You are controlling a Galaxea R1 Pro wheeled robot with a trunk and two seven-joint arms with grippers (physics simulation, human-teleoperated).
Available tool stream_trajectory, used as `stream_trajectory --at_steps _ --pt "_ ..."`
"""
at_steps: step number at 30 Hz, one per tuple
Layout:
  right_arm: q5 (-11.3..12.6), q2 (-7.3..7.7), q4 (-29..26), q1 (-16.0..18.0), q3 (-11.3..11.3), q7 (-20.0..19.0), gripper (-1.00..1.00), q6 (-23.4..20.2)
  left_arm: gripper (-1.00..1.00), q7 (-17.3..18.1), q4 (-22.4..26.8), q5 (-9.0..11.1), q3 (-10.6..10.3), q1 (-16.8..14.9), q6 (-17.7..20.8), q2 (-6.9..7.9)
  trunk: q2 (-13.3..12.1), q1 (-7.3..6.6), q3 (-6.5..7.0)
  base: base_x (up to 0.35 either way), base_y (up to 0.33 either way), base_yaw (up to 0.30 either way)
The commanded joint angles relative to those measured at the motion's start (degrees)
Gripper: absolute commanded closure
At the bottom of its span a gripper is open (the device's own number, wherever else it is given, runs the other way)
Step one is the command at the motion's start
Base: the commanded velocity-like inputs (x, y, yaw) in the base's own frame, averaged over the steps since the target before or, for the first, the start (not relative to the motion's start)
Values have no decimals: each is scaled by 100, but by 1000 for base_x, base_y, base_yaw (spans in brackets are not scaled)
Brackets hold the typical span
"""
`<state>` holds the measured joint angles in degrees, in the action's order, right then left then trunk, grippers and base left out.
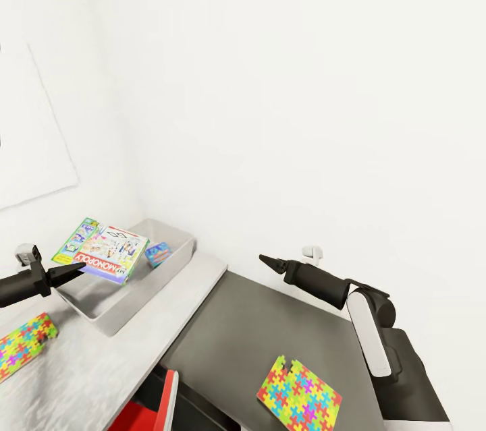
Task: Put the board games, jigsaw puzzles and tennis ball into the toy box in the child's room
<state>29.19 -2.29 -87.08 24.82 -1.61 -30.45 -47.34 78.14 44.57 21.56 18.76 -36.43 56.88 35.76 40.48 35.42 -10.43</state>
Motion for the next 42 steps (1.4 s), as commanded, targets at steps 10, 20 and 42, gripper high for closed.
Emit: stream_trajectory --at_steps 10,20,42 --pt "-25 -8 -2 6 -15 -17 -100 -39 100 17 -1 20 4 -5 51 2 8 2 -9 61 0 0" --pt "-48 -2 9 7 -24 11 -100 -35 100 15 -1 15 14 -5 51 2 8 2 -9 1 0 0" --pt "-17 0 10 5 -30 -31 -100 -31 100 -1187 -94 -15 -21 -468 135 11 8 2 -36 0 0 0"
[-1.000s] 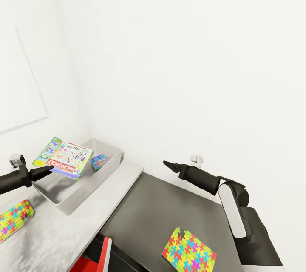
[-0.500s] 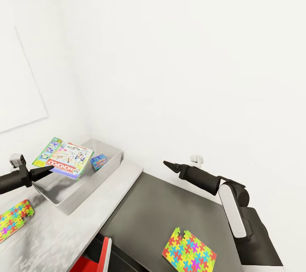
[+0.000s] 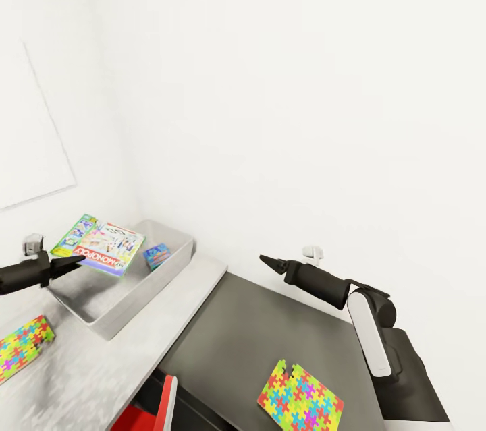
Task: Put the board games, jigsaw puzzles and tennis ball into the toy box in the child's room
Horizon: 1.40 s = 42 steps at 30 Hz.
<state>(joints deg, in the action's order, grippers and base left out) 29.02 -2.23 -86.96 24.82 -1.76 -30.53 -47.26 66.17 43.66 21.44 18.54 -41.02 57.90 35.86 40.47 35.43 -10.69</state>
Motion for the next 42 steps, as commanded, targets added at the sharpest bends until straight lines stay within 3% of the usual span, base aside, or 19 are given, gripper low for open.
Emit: stream_trajectory --at_steps 1,8,13,17,26,31,35,42 --pt "-11 -6 0 6 -14 -23 -100 -39 100 -180 -10 -2 1 -105 38 0 8 1 -18 0 0 0" --pt "-67 -6 4 -11 -17 -20 -100 -34 100 -1137 -18 -8 -8 -546 11 0 8 1 -82 0 0 0" --pt "-78 -6 4 -12 -17 -15 -100 -24 100 -1471 -12 -41 -13 -593 -38 0 8 1 -129 0 0 0" --pt "-80 -6 4 -14 -10 -14 -100 -21 100 -1544 15 -122 -113 -599 -90 0 8 1 -167 0 0 0" --pt "-80 -6 4 -14 -13 -14 -100 -21 100 -1556 25 -169 -642 -600 -424 0 8 1 -252 0 0 0" --pt "-80 -6 4 -14 -17 -14 -100 -21 100 -1557 4 -298 -692 -600 -683 3 8 1 -299 0 0 0" --pt "-89 -6 4 -12 -13 -14 -100 -21 100 -1557 0 -510 -698 -600 -811 12 8 1 -337 0 0 0" --pt "-76 -6 4 -12 -9 -14 -100 84 100 -1557 -3 -596 -702 -600 -1012 17 8 1 -403 0 0 0"
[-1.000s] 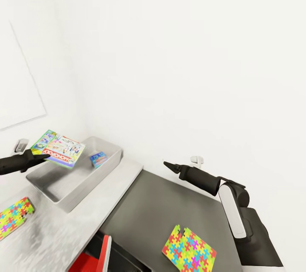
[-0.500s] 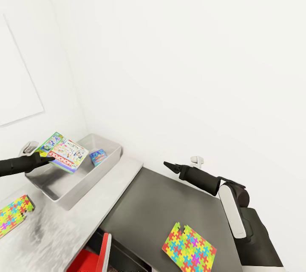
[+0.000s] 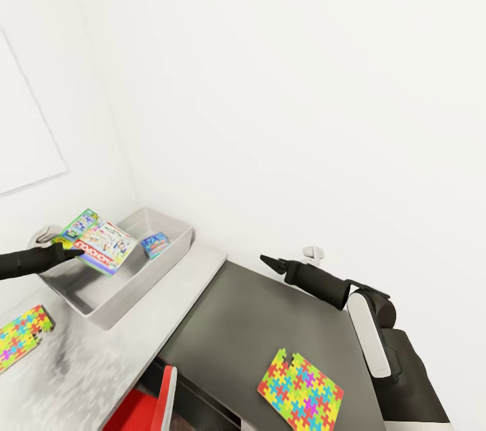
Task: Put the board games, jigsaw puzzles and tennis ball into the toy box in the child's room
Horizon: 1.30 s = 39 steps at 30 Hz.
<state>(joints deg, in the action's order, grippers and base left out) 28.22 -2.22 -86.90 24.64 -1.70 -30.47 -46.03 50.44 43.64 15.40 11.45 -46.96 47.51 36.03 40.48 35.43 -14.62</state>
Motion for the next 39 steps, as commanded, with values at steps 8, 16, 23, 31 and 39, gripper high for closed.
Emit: stream_trajectory --at_steps 8,16,23,31,39 --pt "8 -6 -2 2 -15 -21 -100 5 100 56 -99 -296 13 -9 -46 32 8 1 -84 0 0 0" --pt "7 -5 -2 -66 -23 -21 -100 9 100 112 -333 -303 28 -32 -57 58 8 1 -160 0 0 0" --pt "8 -3 -2 -83 -30 -21 -100 12 100 123 -362 -273 58 -46 -58 62 8 1 -226 0 0 0" --pt "8 -6 -2 -89 -27 -21 -100 15 100 124 -365 -266 75 -50 -206 54 8 1 -301 0 0 0" --pt "7 -6 -2 -84 -23 -21 -100 15 100 128 -365 -266 76 -50 -426 54 8 1 -377 0 0 0"
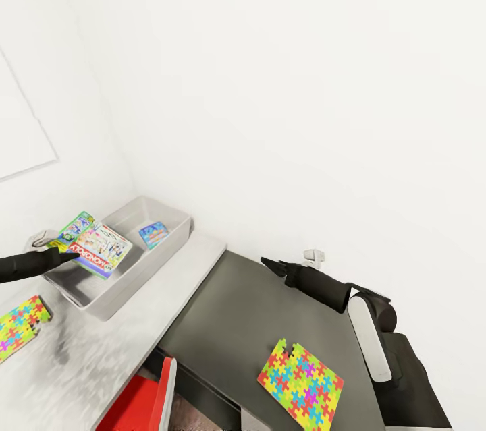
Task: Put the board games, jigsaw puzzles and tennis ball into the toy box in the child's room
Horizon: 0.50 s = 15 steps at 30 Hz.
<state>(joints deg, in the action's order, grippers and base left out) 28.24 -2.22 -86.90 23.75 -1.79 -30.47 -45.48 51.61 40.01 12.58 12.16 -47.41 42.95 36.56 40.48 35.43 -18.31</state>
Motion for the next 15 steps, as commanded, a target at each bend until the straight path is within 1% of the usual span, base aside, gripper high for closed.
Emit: stream_trajectory --at_steps 1,13,15 --pt "3 -6 -2 4 -15 -20 -100 -40 100 12 -2 16 6 -6 28 1 7 1 -18 0 0 0" --pt "-2 -6 -2 0 -17 -20 -100 -40 100 22 -2 16 5 -6 21 1 7 1 -131 0 0 0" --pt "-1 -2 -2 -1 -20 -20 -100 -40 100 109 -2 16 4 -6 21 1 7 1 -150 0 0 0"
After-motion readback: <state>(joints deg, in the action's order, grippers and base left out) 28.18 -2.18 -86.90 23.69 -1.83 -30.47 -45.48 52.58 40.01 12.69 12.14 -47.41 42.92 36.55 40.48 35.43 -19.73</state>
